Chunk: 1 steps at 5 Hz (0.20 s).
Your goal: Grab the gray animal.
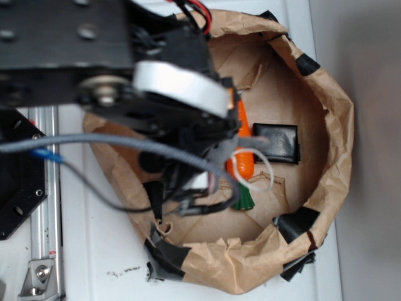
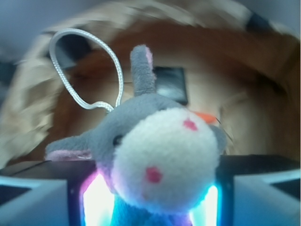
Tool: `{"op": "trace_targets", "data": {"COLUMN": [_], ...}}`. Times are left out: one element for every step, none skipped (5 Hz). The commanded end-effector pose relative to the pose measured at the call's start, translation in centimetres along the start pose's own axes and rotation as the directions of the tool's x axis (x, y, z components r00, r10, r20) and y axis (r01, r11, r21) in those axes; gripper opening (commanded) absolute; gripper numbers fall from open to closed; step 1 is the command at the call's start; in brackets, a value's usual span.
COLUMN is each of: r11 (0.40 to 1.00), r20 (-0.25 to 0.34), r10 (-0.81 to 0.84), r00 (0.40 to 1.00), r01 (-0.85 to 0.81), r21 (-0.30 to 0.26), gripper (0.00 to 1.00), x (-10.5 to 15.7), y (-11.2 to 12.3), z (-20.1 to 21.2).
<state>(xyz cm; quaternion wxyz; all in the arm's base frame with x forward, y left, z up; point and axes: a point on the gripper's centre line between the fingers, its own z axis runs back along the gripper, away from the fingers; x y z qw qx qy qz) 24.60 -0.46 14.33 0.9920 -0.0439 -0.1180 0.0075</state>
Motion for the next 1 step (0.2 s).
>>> {"op": "trace_targets", "data": {"r11": [0.998], "r20": [0.025], "r10": [0.046], "r00": [0.999], "r01": [-0.047], "r21": [0.032], "gripper": [0.00], "x": [2.53], "y": [1.18], "z": [1.20]}}
